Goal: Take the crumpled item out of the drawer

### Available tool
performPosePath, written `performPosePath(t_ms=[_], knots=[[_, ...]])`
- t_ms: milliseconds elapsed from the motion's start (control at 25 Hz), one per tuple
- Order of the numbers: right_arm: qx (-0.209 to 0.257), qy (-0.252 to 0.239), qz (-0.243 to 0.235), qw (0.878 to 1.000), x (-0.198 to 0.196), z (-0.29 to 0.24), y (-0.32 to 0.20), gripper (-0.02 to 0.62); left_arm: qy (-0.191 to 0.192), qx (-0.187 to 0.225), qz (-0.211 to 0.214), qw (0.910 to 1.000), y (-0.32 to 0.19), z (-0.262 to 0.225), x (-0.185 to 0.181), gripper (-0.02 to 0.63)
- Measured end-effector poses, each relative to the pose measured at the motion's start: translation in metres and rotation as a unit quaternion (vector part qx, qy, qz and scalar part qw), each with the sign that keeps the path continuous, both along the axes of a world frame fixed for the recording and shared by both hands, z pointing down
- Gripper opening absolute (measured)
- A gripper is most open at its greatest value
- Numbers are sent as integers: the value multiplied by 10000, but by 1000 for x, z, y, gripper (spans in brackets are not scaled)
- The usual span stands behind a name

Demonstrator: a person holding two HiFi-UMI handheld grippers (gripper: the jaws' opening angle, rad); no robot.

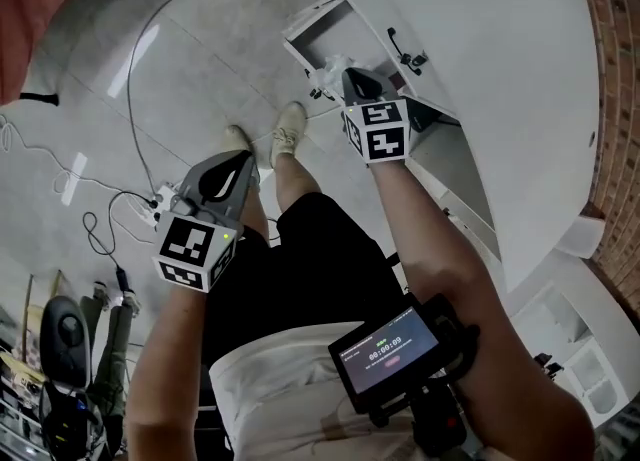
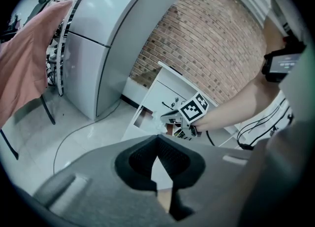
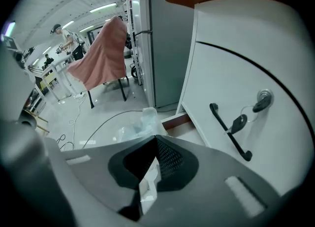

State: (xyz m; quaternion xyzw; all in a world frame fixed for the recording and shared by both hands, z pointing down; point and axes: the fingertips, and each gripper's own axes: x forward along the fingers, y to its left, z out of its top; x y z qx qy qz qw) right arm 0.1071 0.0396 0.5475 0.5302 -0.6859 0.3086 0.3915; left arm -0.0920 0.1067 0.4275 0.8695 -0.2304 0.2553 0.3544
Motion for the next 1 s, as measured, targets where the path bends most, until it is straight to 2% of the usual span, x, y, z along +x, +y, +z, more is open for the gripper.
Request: performPosePath(t_ms=[440,800,1000], knots=[[512,-430,231,9975,2,-83,21,8,52,164,253,9995,4,-44,18,3],[987,-674,339,9922,4,-154,39,8,159,629,406,9971,-6,-108,38,3],[1336,-764,385,9873,1,-199,46,8,185,788,179,9966,-12,-134,22,3]])
